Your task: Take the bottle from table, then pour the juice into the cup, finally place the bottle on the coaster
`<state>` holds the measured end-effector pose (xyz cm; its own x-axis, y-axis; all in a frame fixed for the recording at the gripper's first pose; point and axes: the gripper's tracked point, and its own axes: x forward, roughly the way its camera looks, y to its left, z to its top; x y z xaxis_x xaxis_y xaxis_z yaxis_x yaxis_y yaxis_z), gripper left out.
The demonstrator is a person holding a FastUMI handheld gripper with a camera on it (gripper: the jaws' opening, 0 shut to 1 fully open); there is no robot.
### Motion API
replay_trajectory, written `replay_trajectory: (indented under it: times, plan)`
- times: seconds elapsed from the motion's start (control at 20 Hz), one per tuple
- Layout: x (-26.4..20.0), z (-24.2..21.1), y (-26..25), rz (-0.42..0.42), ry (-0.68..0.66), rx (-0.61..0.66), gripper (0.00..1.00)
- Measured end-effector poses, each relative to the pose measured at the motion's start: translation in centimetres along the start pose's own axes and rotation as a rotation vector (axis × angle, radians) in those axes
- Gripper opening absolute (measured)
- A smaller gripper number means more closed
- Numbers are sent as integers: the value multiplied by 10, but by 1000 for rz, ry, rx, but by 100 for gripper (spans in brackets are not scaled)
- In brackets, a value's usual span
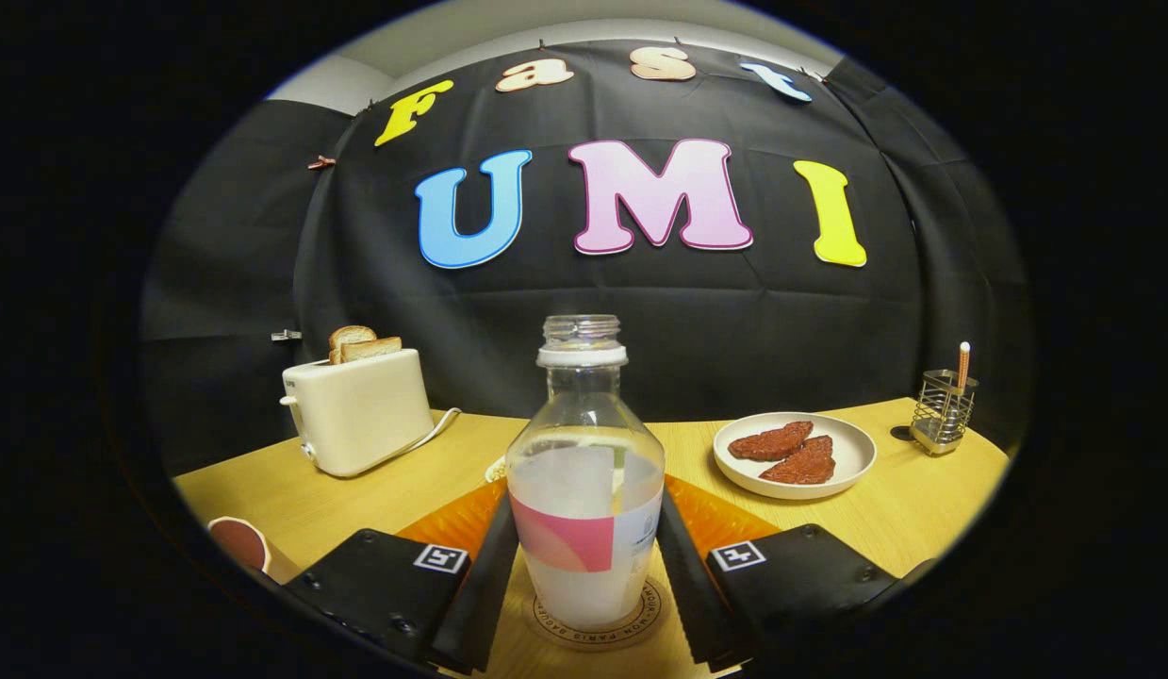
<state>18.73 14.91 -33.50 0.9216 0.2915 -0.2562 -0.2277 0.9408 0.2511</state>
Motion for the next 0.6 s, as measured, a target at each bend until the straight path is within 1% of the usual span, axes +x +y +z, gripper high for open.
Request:
replay_trajectory:
  times: [0.3, 0.4, 0.55, 0.6]
  plan:
    - [-2, 0, -2, -9, 9, 9, 79]
    - [-3, -1, -2, -9, 14, 13, 82]
    - [-6, -3, 0, 4, 32, 37, 96]
    - [-7, -4, 1, 5, 37, 40, 99]
